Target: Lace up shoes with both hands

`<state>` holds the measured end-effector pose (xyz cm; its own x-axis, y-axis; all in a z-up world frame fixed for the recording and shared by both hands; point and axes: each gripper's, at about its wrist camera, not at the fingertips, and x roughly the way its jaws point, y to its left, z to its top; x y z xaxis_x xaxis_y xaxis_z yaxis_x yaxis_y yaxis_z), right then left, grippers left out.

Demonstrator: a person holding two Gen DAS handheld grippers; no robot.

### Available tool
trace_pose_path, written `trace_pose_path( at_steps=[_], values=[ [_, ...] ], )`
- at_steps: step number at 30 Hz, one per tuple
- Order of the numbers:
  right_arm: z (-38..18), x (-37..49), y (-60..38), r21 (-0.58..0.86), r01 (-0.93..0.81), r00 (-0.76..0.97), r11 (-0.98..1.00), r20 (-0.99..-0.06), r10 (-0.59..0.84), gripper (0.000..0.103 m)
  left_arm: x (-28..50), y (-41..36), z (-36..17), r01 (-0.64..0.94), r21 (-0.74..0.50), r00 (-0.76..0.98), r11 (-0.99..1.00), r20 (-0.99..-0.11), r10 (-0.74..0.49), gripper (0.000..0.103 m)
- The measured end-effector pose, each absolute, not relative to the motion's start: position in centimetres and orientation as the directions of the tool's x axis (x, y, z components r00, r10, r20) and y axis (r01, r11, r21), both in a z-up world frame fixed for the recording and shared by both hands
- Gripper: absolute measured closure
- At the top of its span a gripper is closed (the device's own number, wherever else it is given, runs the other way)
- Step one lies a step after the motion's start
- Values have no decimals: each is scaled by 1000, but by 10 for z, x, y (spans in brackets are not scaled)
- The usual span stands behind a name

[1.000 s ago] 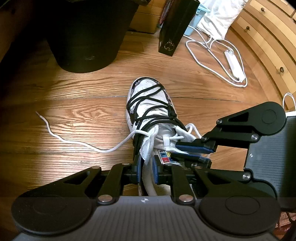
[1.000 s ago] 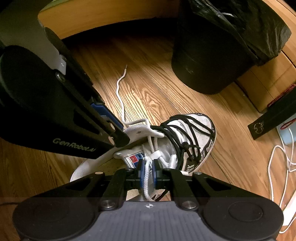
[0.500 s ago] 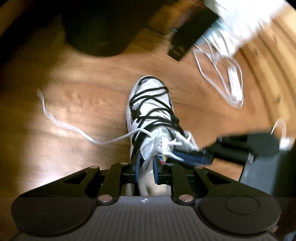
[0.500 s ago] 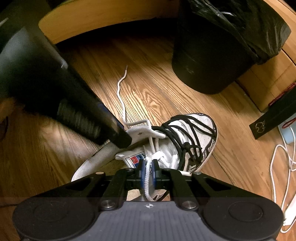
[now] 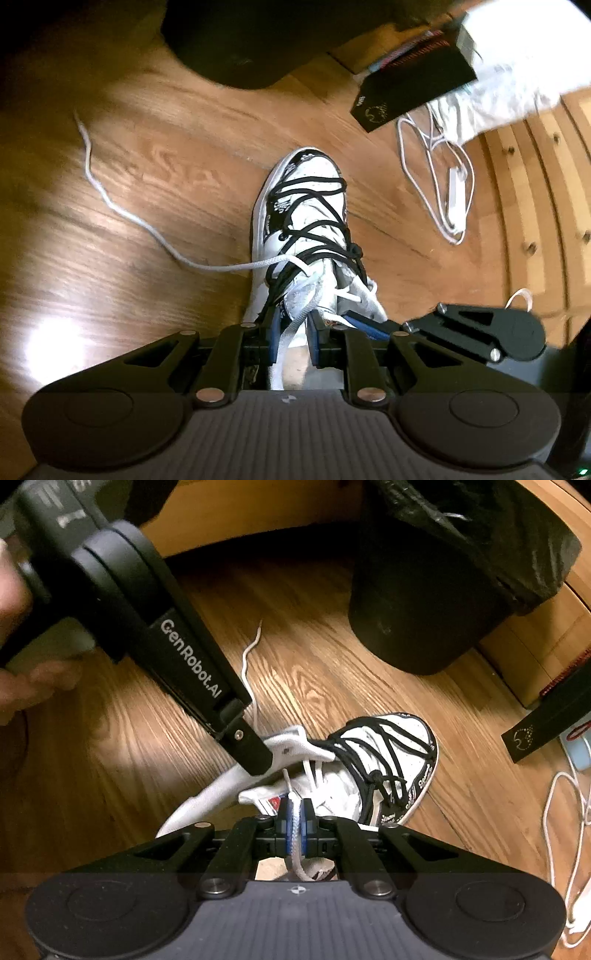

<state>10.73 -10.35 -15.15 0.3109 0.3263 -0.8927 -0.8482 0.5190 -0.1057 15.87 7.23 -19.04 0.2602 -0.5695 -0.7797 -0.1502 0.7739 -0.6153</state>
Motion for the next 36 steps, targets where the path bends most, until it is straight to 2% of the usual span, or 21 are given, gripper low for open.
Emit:
trace_pose_path(
  at_steps=[13, 36],
  values=[
    [-140, 108, -105, -100, -847, 327, 522, -873, 362, 98, 161, 78, -196, -183, -645, 255, 742, -760, -598, 84],
    [-151, 110, -95, -98, -842, 314, 530, -888, 335, 98, 159, 61, -184, -79, -570, 258, 818, -804, -535, 85]
  ],
)
